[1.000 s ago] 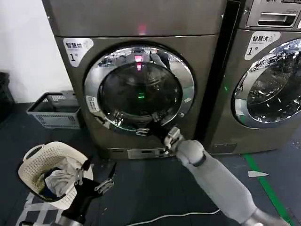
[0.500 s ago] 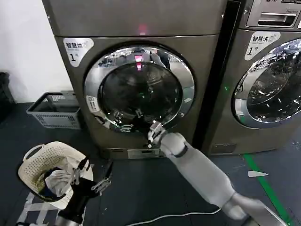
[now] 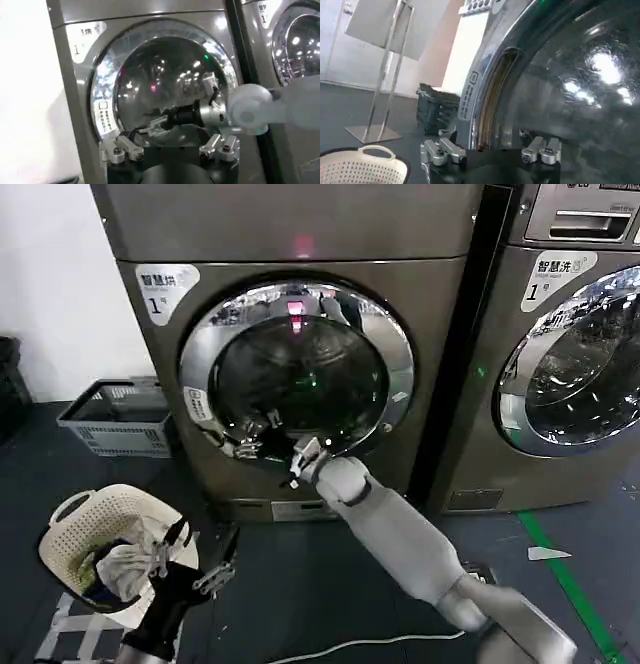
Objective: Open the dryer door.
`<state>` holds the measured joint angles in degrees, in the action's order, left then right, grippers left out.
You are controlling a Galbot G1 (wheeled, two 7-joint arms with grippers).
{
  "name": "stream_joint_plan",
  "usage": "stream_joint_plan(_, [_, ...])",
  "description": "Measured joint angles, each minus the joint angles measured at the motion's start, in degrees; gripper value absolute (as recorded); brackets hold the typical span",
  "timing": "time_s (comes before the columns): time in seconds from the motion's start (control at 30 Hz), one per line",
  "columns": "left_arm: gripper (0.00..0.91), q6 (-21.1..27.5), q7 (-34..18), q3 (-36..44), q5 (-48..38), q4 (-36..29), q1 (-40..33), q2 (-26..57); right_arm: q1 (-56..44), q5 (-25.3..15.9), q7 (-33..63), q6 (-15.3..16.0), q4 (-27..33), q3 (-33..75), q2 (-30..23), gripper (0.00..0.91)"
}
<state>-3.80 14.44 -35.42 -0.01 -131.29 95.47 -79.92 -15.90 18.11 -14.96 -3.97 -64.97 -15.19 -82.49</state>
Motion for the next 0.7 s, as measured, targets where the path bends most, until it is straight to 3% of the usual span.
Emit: stream_joint_plan(0.7, [0.907, -0.05, 0.67, -1.29, 0.03, 0.26, 0.36, -0.79, 4.46, -0.84, -1.09, -2.08, 8.82, -1.28, -7.07, 0.907])
